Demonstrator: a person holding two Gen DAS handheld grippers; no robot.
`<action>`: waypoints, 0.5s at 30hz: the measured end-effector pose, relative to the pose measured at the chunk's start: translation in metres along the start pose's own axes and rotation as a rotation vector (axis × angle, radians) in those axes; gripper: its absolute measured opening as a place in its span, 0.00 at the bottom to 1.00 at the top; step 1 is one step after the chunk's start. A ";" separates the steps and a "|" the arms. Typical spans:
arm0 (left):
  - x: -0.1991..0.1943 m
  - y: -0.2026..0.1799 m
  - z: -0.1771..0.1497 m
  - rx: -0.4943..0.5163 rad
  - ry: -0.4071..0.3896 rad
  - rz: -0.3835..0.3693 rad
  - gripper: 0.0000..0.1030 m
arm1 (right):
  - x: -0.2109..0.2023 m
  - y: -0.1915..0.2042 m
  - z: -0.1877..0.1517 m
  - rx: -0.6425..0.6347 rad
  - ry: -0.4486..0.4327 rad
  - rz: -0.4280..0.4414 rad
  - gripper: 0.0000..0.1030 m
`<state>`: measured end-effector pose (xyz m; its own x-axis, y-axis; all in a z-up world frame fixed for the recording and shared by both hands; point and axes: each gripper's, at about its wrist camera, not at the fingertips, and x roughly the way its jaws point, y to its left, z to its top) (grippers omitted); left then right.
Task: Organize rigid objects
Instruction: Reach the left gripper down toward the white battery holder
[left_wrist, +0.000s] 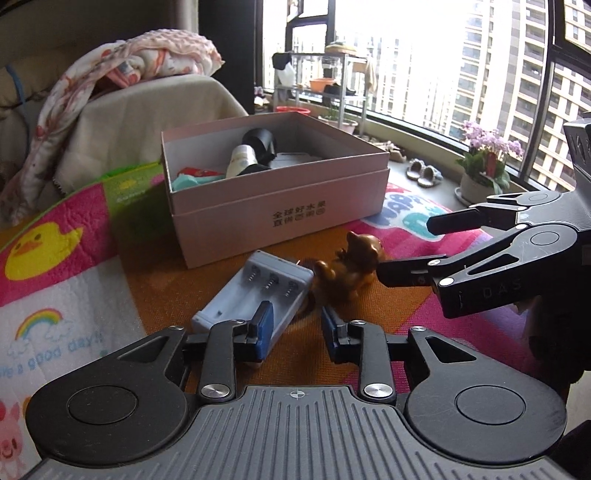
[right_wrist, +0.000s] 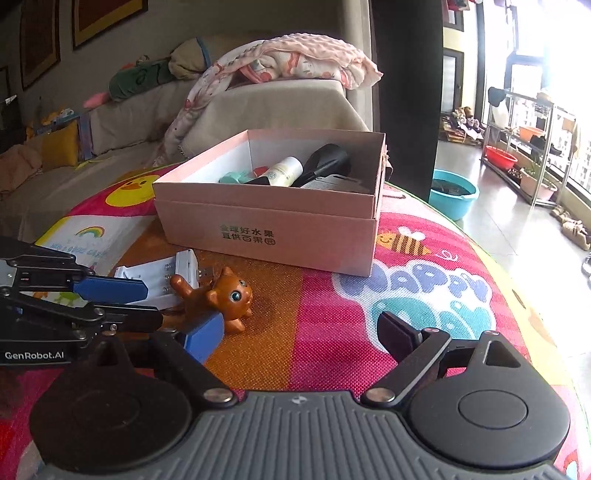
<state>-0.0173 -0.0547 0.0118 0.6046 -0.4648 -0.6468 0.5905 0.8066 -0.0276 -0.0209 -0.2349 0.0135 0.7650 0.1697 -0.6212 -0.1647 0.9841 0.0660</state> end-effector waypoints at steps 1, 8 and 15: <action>0.000 0.001 0.000 -0.009 0.004 -0.018 0.38 | 0.000 0.000 0.000 0.001 0.001 -0.001 0.88; -0.006 -0.008 0.001 -0.006 0.049 -0.114 0.43 | 0.002 -0.001 0.001 0.008 0.009 -0.003 0.88; -0.017 -0.020 0.005 0.064 -0.039 0.048 0.43 | 0.001 -0.003 0.000 0.016 0.006 -0.003 0.88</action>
<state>-0.0367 -0.0643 0.0274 0.6524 -0.4412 -0.6162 0.5928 0.8037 0.0521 -0.0196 -0.2373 0.0131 0.7617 0.1660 -0.6263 -0.1524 0.9854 0.0760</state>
